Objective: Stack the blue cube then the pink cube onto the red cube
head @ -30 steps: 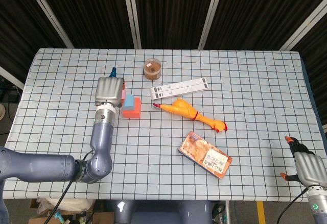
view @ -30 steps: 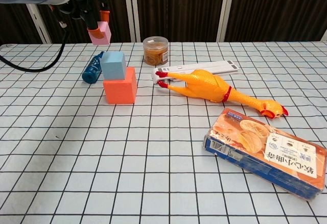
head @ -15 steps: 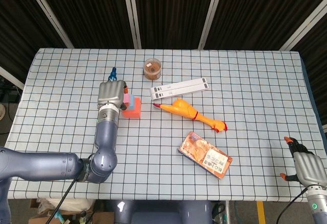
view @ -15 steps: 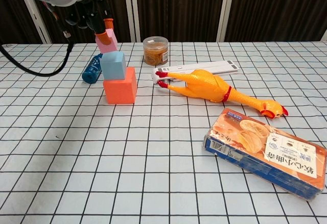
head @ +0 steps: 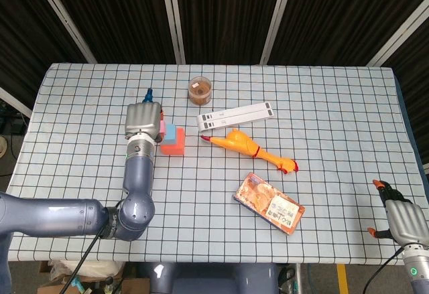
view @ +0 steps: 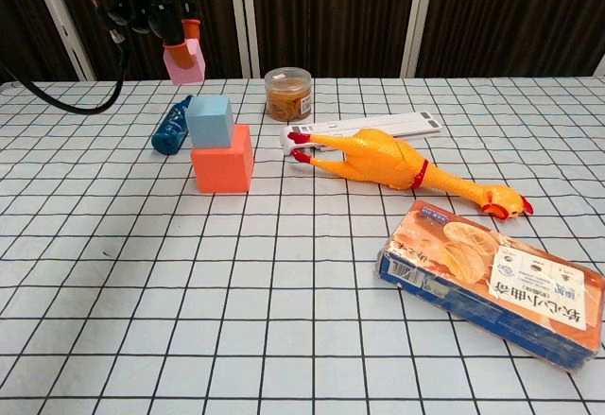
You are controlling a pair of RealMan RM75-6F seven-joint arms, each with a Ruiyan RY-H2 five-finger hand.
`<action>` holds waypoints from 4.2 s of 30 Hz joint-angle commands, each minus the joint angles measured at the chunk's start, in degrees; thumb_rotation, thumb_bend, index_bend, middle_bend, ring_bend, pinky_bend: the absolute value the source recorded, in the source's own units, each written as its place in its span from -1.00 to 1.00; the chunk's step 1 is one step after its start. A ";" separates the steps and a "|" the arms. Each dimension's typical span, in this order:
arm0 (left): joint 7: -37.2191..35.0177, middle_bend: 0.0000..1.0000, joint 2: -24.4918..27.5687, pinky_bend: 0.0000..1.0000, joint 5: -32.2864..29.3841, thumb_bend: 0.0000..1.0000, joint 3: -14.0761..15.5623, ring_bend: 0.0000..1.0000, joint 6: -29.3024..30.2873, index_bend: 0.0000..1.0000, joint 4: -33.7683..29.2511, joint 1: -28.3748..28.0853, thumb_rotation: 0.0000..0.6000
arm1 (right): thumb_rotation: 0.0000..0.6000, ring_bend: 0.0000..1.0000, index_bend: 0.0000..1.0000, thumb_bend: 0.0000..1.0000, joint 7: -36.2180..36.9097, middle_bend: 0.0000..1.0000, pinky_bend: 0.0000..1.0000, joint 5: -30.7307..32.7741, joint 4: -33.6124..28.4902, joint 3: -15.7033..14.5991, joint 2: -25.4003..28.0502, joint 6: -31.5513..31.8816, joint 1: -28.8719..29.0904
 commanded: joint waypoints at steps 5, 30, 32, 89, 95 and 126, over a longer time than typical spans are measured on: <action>2.85 0.83 0.29 0.72 0.80 -0.12 1.74 0.58 -3.27 0.25 1.18 -0.01 1.00 | 1.00 -0.64 -0.88 -0.74 0.02 -0.81 -0.32 0.32 0.03 -0.01 0.13 -0.31 0.09; 1.44 0.83 -0.61 0.72 3.37 -0.11 4.18 0.58 -8.97 0.25 3.89 1.04 1.00 | 1.00 -0.64 -0.87 -0.74 -0.66 -0.81 -0.32 1.21 -0.16 -0.03 0.19 -0.62 0.31; 0.97 0.83 -0.93 0.72 3.70 -0.11 4.40 0.58 -9.33 0.25 4.27 1.21 1.00 | 1.00 -0.64 -0.87 -0.74 -0.72 -0.81 -0.32 1.15 -0.15 -0.09 0.15 -0.56 0.28; -1.60 0.83 -3.41 0.72 5.79 -0.11 4.94 0.57 -10.76 0.11 7.81 1.61 1.00 | 1.00 -0.64 -0.88 -0.74 -1.26 -0.81 -0.32 1.75 0.29 -0.21 -0.23 -1.00 0.63; -1.72 0.83 -3.67 0.72 5.90 -0.11 4.88 0.57 -10.80 0.09 7.99 1.56 1.00 | 1.00 -0.64 -0.87 -0.74 -1.28 -0.81 -0.32 1.77 0.30 -0.22 -0.28 -0.96 0.62; -1.10 0.82 -4.40 0.72 6.22 -0.14 5.11 0.57 -11.31 -0.03 9.08 1.44 1.00 | 1.00 -0.64 -0.87 -0.74 -1.45 -0.81 -0.32 2.15 0.44 -0.24 -0.37 -1.14 0.71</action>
